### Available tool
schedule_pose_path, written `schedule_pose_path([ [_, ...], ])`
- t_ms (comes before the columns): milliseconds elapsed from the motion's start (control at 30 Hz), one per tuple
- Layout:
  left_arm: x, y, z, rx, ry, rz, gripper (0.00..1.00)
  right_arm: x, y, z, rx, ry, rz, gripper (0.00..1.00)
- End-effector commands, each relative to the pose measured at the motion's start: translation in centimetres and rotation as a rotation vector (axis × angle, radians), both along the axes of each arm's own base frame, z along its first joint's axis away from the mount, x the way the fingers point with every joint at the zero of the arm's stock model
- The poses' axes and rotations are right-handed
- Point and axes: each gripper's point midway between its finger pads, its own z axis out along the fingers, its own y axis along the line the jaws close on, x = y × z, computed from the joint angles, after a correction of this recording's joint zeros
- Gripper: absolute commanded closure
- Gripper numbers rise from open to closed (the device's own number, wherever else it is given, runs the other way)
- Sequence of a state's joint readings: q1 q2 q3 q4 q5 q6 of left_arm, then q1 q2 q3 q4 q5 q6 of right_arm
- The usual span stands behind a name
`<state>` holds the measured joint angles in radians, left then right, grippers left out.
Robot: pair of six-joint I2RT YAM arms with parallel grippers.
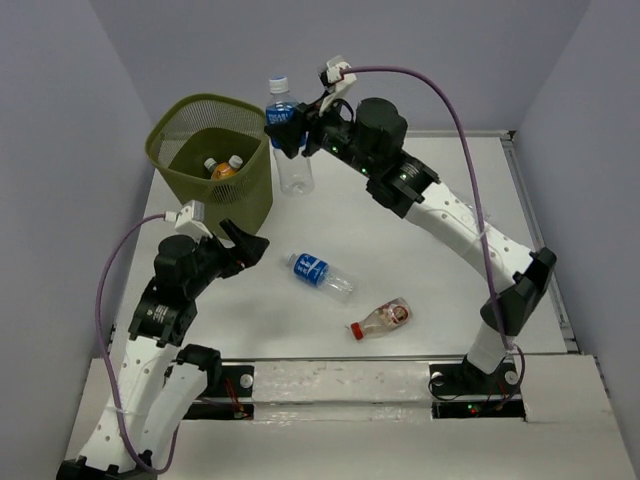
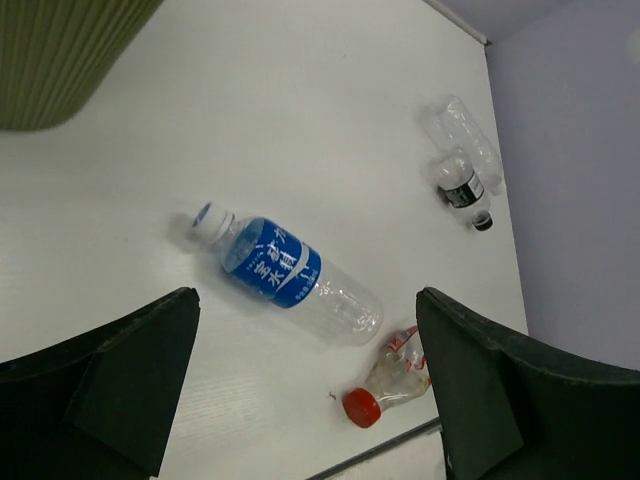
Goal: Put the plastic bottles in the bin
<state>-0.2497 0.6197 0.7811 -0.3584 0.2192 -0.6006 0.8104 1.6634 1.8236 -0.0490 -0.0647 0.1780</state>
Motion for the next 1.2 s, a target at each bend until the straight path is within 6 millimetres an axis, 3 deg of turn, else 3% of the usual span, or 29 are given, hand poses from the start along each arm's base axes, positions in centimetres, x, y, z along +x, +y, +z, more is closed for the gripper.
schedule_pose_path([
  [0, -1.7, -1.7, -3.0, -0.174, 0.057, -0.038, 0.01, 1.0, 2.1, 7.8, 0.161, -0.215, 0.006, 0.72],
  [33, -2.1, -2.0, -5.2, -0.220, 0.115, -0.032, 0.01, 2.5, 3.7, 6.3, 0.141, -0.215, 0.003, 0.72],
  [67, -2.3, -2.2, -5.2, -0.249, 0.102, -0.035, 0.01, 2.4, 3.6, 8.8, 0.187, -0.262, -0.001, 0.72],
  [200, -2.6, -3.1, -8.7, -0.313, 0.167, -0.042, 0.01, 3.6, 6.4, 11.0, 0.344, -0.314, 0.034, 0.72],
  [233, -2.6, -3.3, -9.1, -0.327, 0.178, -0.040, 0.01, 5.5, 8.4, 8.3, 0.348, -0.280, 0.036, 0.73],
  [267, -2.7, -3.5, -9.4, -0.324, 0.180, -0.048, 0.01, 4.0, 7.8, 11.0, 0.422, -0.306, 0.047, 0.74],
  [367, -2.7, -4.4, -9.9, -0.339, 0.179, -0.056, 0.01, 4.4, 10.9, 9.7, 0.552, -0.325, 0.051, 0.72],
  [433, -2.4, -4.6, -10.4, -0.344, 0.188, -0.038, 0.01, 6.0, 12.2, 7.3, 0.567, -0.353, -0.045, 0.61],
  [467, -2.6, -5.3, -10.1, -0.360, 0.183, -0.061, 0.01, 6.9, 12.9, 5.6, 0.554, -0.340, -0.084, 0.47],
  [500, -2.6, -5.5, -10.4, -0.355, 0.191, -0.065, 0.01, 7.1, 12.7, 5.6, 0.558, -0.333, -0.102, 0.39],
  [533, -2.6, -5.8, -10.6, -0.364, 0.202, -0.061, 0.01, 7.7, 13.1, 4.2, 0.533, -0.314, -0.115, 0.31],
  [567, -2.5, -6.2, -11.0, -0.369, 0.213, -0.067, 0.01, 8.2, 12.9, 3.8, 0.512, -0.312, -0.123, 0.16],
  [600, -2.9, -6.9, -11.3, -0.376, 0.229, -0.095, 0.01, 8.3, 13.2, 3.2, 0.465, -0.308, -0.120, 0.09],
  [667, -2.9, -7.7, -12.1, -0.376, 0.275, -0.095, 0.01, 7.5, 12.9, 4.6, 0.424, -0.337, -0.103, 0.01],
  [700, -2.8, -8.0, -12.1, -0.372, 0.275, -0.094, 0.01, 7.3, 13.3, 4.1, 0.364, -0.321, -0.082, 0.00],
  [733, -2.6, -8.6, -12.2, -0.358, 0.285, -0.087, 0.01, 6.5, 12.4, 5.4, 0.343, -0.318, -0.077, 0.00],
  [833, -1.8, -9.3, -12.4, -0.333, 0.286, -0.044, 0.01, 4.9, 10.4, 5.9, 0.282, -0.281, -0.073, 0.00],
  [933, -0.4, -9.6, -13.5, -0.291, 0.320, 0.030, 0.01, 1.8, 4.9, 5.2, 0.216, -0.202, -0.120, 0.00],
  [967, -0.3, -9.9, -13.7, -0.278, 0.327, 0.033, 0.01, -0.3, 1.6, 4.0, 0.180, -0.173, -0.138, 0.00],
  [1033, 0.1, -10.7, -14.4, -0.244, 0.349, 0.048, 0.01, -1.6, -2.2, 0.8, 0.137, -0.069, -0.211, 0.00],
  [1067, 0.3, -11.1, -14.5, -0.245, 0.352, 0.049, 0.01, -3.2, -5.9, -2.0, 0.107, -0.020, -0.270, 0.00],
  [1167, 1.1, -11.7, -15.7, -0.208, 0.371, 0.079, 0.01, -5.7, -10.5, -8.5, 0.061, 0.152, -0.331, 0.01],
])
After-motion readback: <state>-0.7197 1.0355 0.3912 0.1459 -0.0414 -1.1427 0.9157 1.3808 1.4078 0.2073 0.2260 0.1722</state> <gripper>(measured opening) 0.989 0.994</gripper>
